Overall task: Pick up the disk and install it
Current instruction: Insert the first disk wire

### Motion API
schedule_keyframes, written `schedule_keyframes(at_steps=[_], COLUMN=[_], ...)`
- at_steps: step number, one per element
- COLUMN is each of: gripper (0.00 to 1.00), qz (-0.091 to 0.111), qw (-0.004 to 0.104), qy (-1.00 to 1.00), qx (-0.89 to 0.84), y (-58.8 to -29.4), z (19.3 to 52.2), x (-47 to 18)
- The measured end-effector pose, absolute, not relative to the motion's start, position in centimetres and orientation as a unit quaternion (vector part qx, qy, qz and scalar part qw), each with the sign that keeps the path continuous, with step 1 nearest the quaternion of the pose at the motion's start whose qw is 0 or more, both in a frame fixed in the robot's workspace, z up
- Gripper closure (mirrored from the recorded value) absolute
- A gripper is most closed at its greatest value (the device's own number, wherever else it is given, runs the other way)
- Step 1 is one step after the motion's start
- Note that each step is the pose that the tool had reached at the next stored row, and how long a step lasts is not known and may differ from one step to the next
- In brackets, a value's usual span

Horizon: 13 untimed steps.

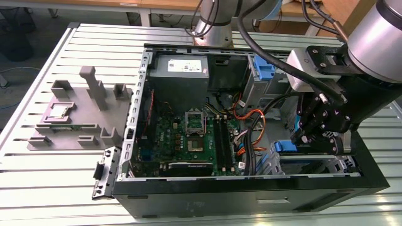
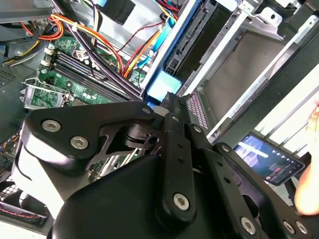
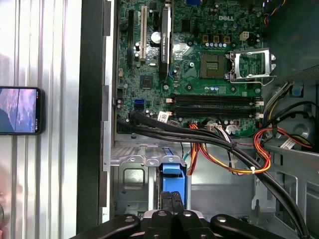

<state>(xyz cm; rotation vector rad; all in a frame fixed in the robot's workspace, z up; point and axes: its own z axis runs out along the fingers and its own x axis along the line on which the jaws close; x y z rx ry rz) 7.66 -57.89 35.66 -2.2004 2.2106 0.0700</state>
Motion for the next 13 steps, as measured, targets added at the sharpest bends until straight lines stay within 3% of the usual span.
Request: schedule_keyframes(at_steps=[13], gripper=[0.9], qz=[0.022], qw=[0.011], qy=[0.709], qx=[-0.705], y=[-57.89], z=[35.63], x=[8.06])
